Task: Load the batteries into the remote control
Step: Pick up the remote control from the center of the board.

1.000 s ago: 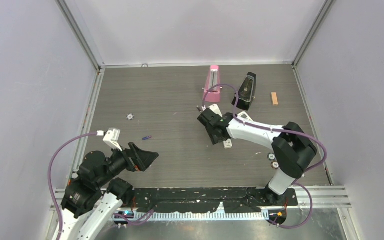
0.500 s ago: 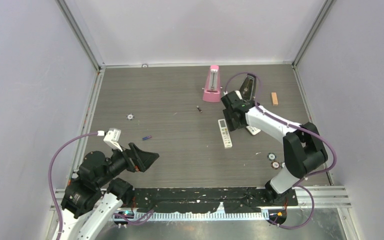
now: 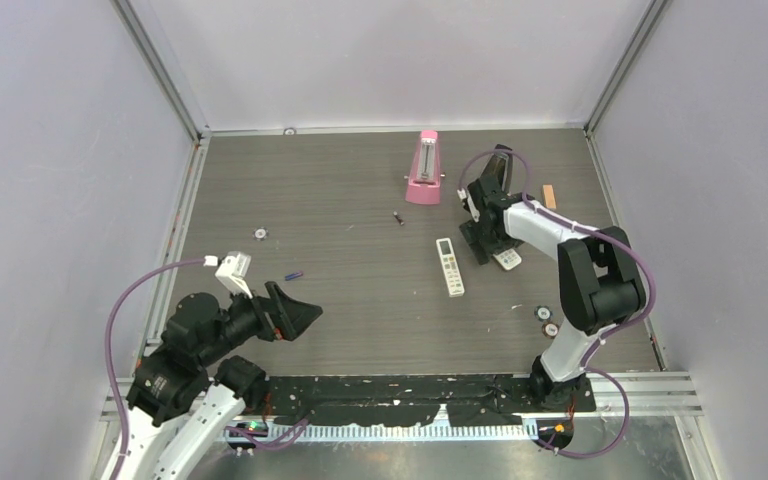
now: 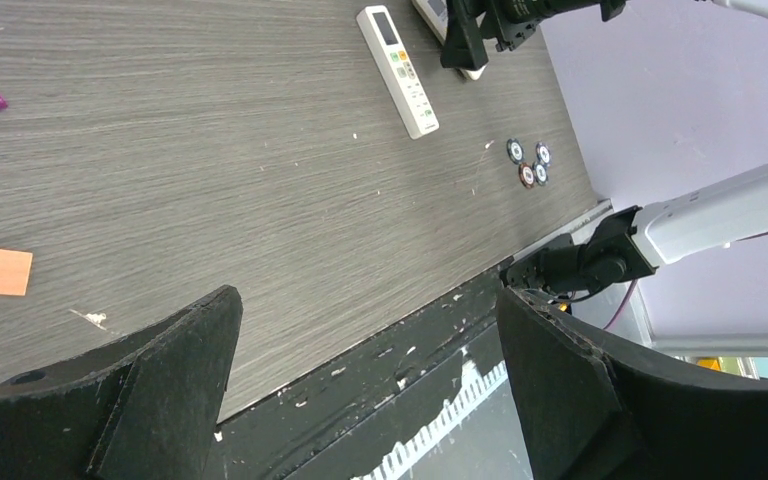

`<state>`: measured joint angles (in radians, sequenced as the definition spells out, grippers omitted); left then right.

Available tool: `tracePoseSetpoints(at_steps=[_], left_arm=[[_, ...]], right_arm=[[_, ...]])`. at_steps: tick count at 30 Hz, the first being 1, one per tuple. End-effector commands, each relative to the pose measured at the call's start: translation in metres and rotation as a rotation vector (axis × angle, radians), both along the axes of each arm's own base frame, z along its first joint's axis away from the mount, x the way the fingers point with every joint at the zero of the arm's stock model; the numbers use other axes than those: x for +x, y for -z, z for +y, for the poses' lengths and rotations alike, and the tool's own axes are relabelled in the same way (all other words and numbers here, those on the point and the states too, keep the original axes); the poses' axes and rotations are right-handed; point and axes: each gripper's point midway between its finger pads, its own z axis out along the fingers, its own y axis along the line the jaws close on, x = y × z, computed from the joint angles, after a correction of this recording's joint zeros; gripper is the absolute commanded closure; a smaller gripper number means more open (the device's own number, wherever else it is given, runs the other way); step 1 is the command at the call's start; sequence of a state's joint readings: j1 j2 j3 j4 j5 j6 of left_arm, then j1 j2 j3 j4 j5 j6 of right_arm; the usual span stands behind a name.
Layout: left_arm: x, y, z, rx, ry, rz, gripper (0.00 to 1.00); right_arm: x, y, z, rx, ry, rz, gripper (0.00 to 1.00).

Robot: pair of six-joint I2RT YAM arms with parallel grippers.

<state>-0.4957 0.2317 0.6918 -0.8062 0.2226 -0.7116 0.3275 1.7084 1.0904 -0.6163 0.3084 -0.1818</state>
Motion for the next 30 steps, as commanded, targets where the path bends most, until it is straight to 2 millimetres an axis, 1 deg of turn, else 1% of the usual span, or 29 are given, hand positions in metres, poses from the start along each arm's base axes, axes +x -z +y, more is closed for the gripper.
tracePoseSetpoints(at_steps=[1,5,9,13,20,23,25,28,30], left_arm=[[0.002,-0.014,-0.006,-0.01,0.037,-0.043,0.0],[0.004,-0.015,-0.01,-0.01,0.051,-0.031,0.0],[0.006,-0.013,-0.013,-0.005,0.057,-0.013,0.0],[0.006,-0.012,-0.013,-0.005,0.058,-0.01,0.0],[0.004,-0.012,-0.011,-0.01,0.054,-0.018,0.0],[0.003,-0.013,-0.011,-0.011,0.056,-0.021,0.0],[0.002,-0.013,-0.01,-0.008,0.058,-0.022,0.0],[0.001,-0.014,-0.009,-0.006,0.056,-0.027,0.0],[0.001,-0.014,-0.009,-0.005,0.055,-0.026,0.0]], right_arm=[[0.016,0.003,0.017,0.096,-0.098,0.01,0.2],[0.014,0.017,0.011,0.115,-0.097,0.053,0.21],[0.014,0.025,0.008,0.121,-0.097,0.078,0.21],[0.018,0.028,0.005,0.108,-0.079,0.072,0.22],[0.02,0.026,-0.001,0.082,-0.046,0.066,0.22],[0.02,0.026,0.002,0.102,-0.048,0.075,0.22],[0.019,0.027,0.004,0.12,-0.043,0.084,0.24],[0.017,0.026,0.012,0.187,-0.046,0.099,0.36],[0.016,0.024,0.018,0.222,-0.05,0.1,0.39]])
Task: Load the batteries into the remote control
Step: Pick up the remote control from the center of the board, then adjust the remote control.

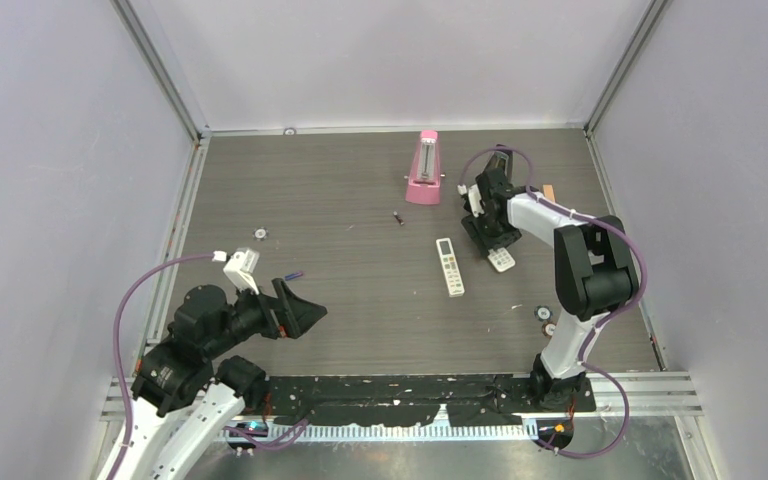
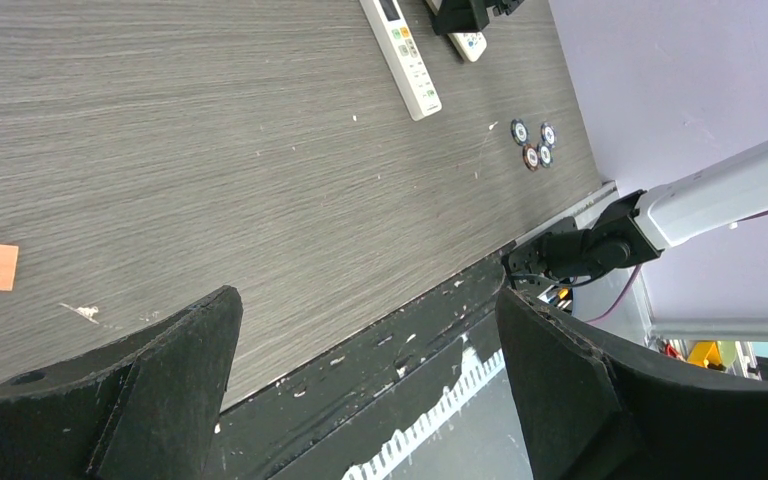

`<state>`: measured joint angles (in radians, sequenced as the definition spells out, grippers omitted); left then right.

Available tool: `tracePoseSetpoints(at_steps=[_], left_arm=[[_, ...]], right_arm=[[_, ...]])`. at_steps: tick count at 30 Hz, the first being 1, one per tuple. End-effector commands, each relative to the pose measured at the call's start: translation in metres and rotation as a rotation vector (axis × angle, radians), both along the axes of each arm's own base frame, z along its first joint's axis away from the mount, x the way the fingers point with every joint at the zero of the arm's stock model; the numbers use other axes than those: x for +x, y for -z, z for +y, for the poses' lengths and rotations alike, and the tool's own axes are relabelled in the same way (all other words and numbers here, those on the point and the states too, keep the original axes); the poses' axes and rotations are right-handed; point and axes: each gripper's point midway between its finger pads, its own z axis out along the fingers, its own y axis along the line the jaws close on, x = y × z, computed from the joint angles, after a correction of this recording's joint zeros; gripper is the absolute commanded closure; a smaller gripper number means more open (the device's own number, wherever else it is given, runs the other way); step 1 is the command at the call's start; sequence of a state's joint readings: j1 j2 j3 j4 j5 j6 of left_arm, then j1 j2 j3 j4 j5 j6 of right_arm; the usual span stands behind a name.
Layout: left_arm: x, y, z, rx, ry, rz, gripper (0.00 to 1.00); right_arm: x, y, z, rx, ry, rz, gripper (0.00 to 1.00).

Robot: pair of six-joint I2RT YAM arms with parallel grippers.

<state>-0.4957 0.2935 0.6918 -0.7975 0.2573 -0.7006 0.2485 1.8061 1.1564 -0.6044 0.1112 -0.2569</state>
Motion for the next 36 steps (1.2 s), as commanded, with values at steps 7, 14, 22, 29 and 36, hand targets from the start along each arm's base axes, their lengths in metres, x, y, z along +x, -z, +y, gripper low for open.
tracePoseSetpoints(at_steps=[7,14,22,29,36], left_arm=[[-0.001,-0.021,0.0,-0.032,0.008,-0.072,0.0],[0.0,-0.021,-0.001,-0.036,0.009,-0.075,0.0],[0.001,-0.027,-0.001,-0.046,0.009,-0.108,0.0],[0.0,-0.042,-0.003,-0.076,0.03,-0.182,0.0],[-0.017,-0.066,-0.013,-0.178,0.114,-0.234,0.0]], right_arm=[[0.0,-0.001,0.02,0.132,-0.009,0.022,0.57],[-0.002,-0.056,0.066,0.305,-0.125,-0.129,0.68],[-0.027,-0.124,0.115,0.517,-0.197,-0.262,0.71],[-0.084,-0.193,0.191,0.905,-0.315,-0.359,0.71],[-0.161,-0.247,0.261,1.293,-0.467,-0.326,0.7]])
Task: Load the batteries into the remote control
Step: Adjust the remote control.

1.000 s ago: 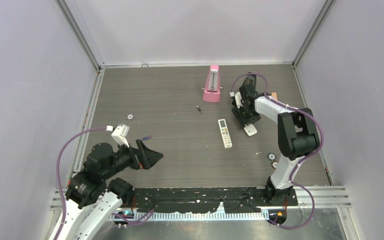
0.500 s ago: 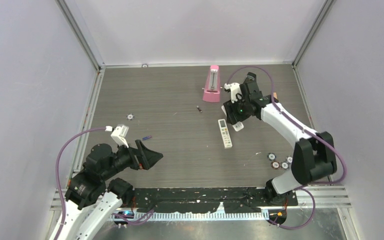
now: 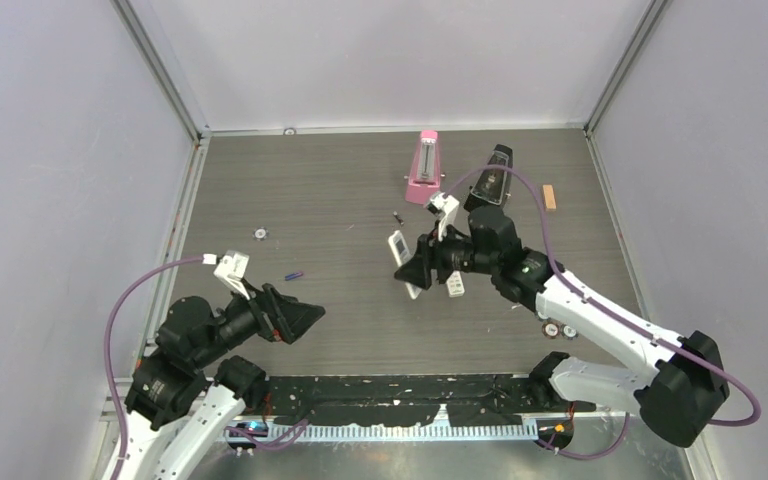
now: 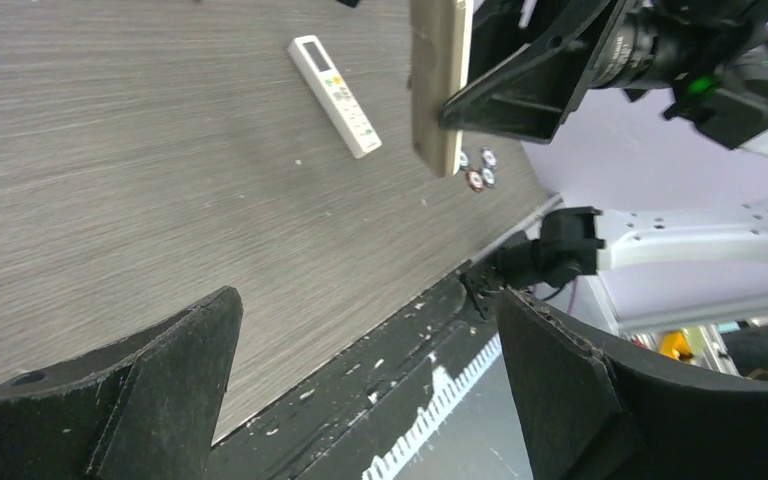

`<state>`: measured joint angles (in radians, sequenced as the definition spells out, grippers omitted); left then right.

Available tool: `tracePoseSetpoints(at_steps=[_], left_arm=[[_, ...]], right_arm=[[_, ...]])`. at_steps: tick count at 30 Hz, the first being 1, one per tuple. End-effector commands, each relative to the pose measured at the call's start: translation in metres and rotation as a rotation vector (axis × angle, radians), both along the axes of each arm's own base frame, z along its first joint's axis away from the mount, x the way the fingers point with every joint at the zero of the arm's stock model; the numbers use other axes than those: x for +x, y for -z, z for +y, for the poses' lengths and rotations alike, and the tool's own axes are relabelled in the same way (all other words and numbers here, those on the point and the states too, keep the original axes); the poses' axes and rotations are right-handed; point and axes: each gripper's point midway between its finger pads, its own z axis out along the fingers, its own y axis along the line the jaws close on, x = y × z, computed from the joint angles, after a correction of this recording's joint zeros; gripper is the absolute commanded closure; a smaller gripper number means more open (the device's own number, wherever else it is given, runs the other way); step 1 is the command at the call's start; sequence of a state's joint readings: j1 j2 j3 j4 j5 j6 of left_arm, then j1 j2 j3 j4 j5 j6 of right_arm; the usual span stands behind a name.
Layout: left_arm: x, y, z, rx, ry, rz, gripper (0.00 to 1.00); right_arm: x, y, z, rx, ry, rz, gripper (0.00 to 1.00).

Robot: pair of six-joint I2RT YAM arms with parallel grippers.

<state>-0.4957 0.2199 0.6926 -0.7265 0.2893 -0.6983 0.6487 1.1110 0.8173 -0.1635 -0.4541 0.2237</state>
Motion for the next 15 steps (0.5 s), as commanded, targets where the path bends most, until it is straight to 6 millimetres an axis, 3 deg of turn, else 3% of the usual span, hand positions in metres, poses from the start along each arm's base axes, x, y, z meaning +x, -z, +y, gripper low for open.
tracePoseSetpoints(at_steps=[1,7,15], left_arm=[[-0.015,-0.043,-0.013,-0.119,0.108,-0.119,0.0],[-0.022,-0.055,-0.03,-0.213,0.219,-0.163,0.0],[-0.037,-0.077,-0.036,-0.266,0.321,-0.286,0.01]], right_arm=[[-0.04,-0.071,0.05,0.336,-0.135,-0.006,0.7],[-0.1,-0.11,0.104,0.485,-0.334,0.047,0.7],[-0.159,-0.126,0.141,0.582,-0.519,0.168,0.69]])
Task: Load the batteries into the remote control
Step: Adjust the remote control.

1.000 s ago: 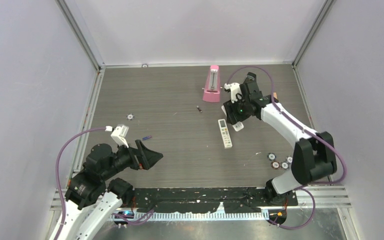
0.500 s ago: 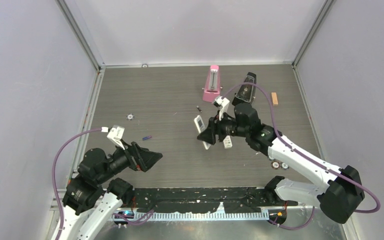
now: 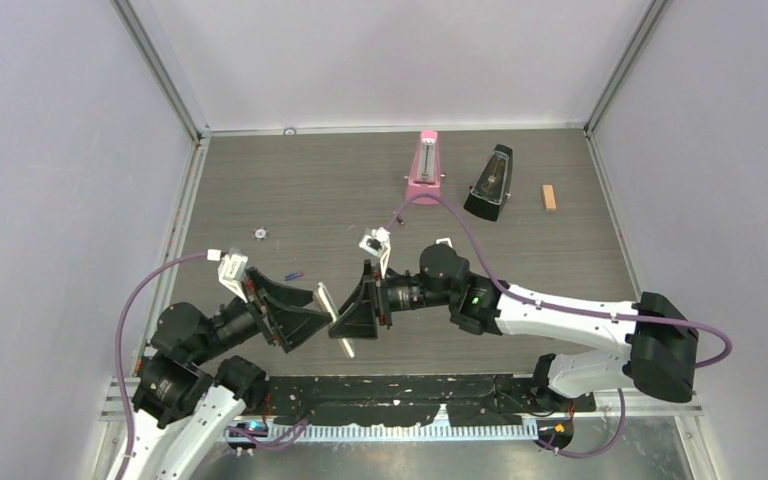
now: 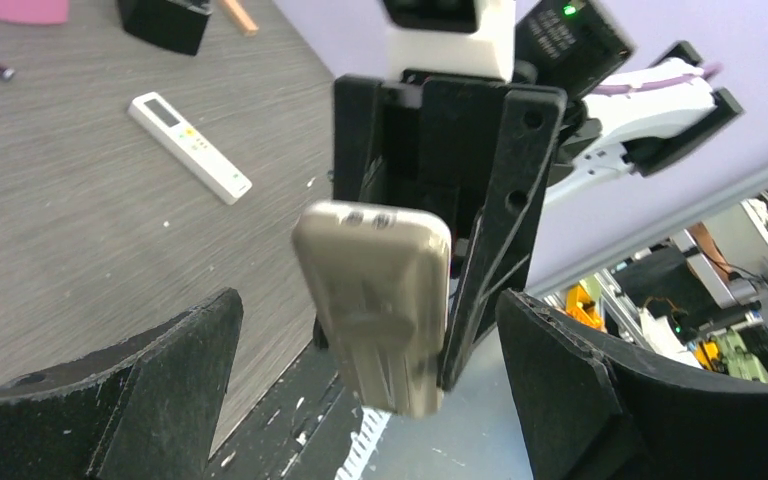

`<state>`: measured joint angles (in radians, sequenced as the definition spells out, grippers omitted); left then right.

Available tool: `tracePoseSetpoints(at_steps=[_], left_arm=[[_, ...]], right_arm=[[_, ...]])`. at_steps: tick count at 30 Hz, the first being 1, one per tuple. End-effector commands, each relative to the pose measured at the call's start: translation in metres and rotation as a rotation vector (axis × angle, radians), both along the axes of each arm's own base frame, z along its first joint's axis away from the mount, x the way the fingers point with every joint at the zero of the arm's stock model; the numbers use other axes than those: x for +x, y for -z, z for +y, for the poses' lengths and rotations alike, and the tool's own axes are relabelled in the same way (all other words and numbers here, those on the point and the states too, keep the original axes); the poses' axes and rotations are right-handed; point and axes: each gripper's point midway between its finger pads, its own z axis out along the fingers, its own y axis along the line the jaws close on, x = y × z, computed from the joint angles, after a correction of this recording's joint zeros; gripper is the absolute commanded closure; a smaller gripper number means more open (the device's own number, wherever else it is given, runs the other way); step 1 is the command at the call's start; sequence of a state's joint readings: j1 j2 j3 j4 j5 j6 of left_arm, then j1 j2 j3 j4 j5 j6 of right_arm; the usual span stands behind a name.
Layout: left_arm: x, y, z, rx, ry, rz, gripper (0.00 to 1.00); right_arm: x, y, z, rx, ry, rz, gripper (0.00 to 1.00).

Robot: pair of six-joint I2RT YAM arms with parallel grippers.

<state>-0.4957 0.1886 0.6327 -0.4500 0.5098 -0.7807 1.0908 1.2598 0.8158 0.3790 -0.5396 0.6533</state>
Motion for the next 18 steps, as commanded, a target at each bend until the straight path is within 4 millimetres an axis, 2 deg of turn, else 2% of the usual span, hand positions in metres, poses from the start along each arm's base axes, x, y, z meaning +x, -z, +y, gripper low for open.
tracePoseSetpoints(at_steps=[1,5,6,12,18], left_arm=[[-0.02,-0.033,-0.007,-0.088,0.119,-0.159,0.0],[-0.019,-0.028,-0.008,-0.099,0.115,-0.148,0.01],[-0.018,-0.025,-0.007,-0.093,0.104,-0.137,0.03],[-0.014,-0.019,-0.002,-0.066,0.061,-0.099,0.36],[-0.014,-0.016,0.0,-0.059,0.043,-0.082,0.62]], right_arm=[[-0.025,-0.059,0.015,0.201,-0.095,0.039,0.69],[-0.035,-0.059,0.026,0.217,-0.143,0.071,0.69],[-0.037,-0.057,0.029,0.213,-0.151,0.075,0.69],[-0.036,-0.052,0.031,0.204,-0.145,0.089,0.68],[-0.034,-0.051,0.032,0.203,-0.132,0.101,0.68]])
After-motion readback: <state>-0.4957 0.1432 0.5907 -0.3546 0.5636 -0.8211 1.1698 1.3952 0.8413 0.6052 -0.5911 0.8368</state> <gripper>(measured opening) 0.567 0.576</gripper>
